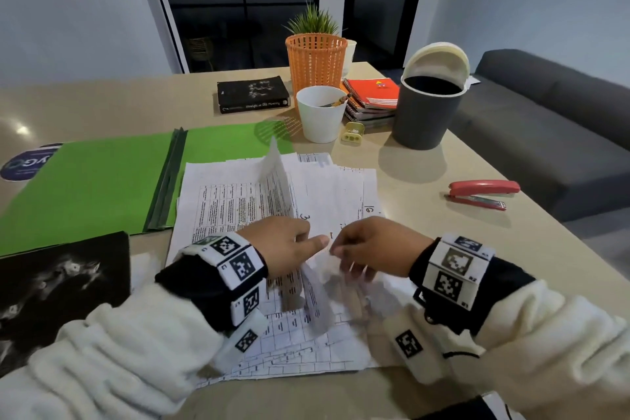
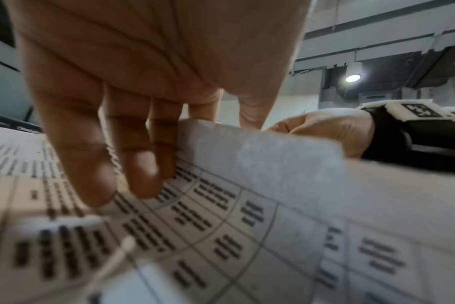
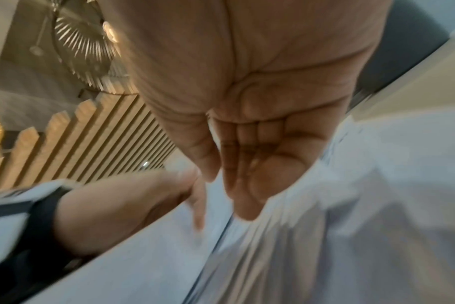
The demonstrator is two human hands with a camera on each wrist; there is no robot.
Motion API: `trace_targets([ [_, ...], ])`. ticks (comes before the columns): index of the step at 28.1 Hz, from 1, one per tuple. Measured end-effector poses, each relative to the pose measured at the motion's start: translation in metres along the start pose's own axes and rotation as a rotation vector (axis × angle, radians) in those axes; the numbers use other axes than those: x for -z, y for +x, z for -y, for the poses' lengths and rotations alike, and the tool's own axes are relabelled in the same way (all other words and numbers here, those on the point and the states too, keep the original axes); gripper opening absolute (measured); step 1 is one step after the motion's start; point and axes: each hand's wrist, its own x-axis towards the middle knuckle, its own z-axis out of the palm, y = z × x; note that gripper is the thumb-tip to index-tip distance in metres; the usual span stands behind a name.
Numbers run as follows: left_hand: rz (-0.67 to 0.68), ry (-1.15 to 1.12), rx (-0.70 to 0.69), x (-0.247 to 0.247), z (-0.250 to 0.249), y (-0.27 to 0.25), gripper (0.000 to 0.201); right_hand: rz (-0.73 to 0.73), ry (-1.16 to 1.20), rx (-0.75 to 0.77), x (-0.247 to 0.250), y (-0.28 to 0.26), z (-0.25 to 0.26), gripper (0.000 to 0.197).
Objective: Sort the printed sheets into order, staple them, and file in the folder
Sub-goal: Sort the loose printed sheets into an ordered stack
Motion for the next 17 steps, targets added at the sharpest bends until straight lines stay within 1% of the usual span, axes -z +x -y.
trace_targets([
  [3,-0.019,-0.004,-0.001,0.001,0.003,0.0,0.034,-0.239,0.004,-0.041,0.022,0.004,-0.013,0.005],
  [5,-0.028,-0.018,0.006,0.001,0.005,0.002,0.029,-0.334,-0.055,-0.128,0.036,0.005,-0.025,0.017],
  [7,-0.035,-0.029,0.006,0.0,0.005,0.003,0.025,-0.34,-0.042,-0.232,0.045,0.005,-0.038,0.027],
  [10,-0.042,-0.017,0.006,-0.001,0.003,0.002,0.022,-0.28,0.023,-0.322,0.049,0.003,-0.05,0.029],
  [14,-0.022,0.0,-0.015,-0.001,0.002,0.001,0.022,-0.191,0.089,-0.345,0.043,0.0,-0.054,0.015],
  [17,0.076,0.06,-0.04,0.004,0.004,-0.003,0.019,-0.166,0.059,-0.334,0.037,0.003,-0.056,0.018],
])
